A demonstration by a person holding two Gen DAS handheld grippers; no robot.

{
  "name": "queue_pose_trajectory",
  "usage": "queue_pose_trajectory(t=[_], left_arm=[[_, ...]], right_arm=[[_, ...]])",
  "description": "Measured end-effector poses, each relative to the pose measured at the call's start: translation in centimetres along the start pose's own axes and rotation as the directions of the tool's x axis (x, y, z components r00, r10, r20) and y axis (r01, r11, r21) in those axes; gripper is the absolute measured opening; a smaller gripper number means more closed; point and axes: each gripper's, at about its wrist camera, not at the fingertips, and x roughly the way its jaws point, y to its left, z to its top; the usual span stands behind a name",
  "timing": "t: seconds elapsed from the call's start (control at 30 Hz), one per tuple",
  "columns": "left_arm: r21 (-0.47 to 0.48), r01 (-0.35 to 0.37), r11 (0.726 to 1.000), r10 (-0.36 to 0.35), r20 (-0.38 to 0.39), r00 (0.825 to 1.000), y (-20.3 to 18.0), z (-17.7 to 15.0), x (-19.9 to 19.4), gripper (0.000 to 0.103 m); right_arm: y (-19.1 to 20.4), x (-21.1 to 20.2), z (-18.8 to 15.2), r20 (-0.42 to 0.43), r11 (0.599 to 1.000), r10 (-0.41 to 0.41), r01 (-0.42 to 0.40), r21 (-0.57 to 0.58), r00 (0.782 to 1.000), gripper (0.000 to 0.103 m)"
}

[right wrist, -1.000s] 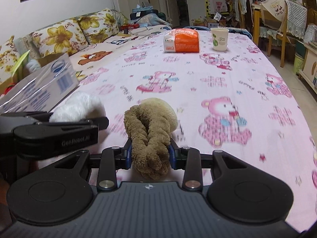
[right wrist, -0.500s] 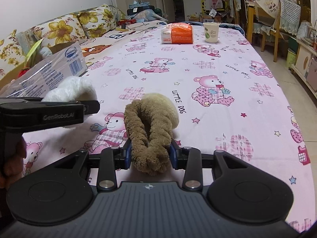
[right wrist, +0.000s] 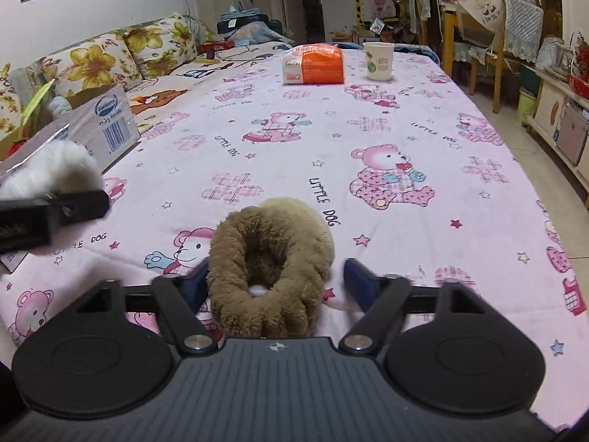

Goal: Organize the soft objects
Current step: 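Lift the white cuff and brown ring and carry them toward the box, then lower cuff and ring into the cardboard box and open both tools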

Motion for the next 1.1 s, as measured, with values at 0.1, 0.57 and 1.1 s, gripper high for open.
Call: queue_pose_trajectory(t=[0.1,0.57,1.1], left_arm=[[-0.013,-0.018,1.000,0.018,0.016,1.000,0.7,0.7,-0.8,0.044],[-0.069,-0.151,0.986,0.158,0.101,0.982,4.4,3.9,-3.5,0.044],[-0.158,-0.237,0.959,0.259,0.143,0.955,8.4,6.7,-3.5,0.044]], right_arm=[[0.6,-0.2,0.0,0.003,0.999,-0.014,0.014,-0.036,1.000,0.056],[0.5,-4.5,3.0,0.116,0.998,0.063,-0.066,0.021,0.991,0.051],[3.2,-5.0,5.5,0.133,0.986,0.169,-0.168,-0.015,0.977,0.051]])
